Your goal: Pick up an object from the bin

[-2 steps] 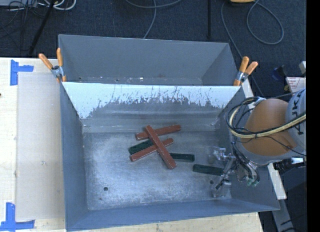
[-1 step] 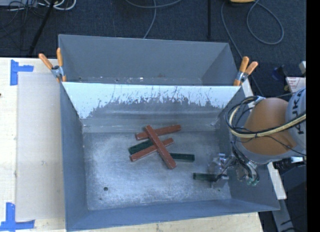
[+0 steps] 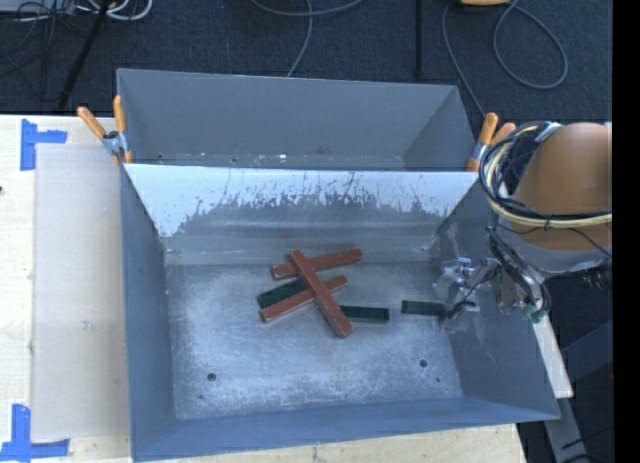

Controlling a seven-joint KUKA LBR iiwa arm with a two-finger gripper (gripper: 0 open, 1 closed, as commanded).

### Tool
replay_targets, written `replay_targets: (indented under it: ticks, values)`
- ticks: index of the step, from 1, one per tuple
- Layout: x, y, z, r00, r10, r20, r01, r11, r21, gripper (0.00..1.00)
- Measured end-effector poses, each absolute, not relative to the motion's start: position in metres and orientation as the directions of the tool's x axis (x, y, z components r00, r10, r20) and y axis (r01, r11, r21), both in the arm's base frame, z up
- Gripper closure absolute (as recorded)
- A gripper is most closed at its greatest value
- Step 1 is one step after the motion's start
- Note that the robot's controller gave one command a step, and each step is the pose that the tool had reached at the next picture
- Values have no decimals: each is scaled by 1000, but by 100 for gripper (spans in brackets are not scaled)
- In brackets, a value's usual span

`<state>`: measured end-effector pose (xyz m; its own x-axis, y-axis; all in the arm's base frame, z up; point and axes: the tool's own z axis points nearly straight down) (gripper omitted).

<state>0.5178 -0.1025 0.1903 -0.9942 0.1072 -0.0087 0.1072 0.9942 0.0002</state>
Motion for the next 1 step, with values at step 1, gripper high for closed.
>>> replay_targets:
  ticks: [1]
  values:
    - [522, -105, 240, -986, 169, -5, 169, 986, 0, 100]
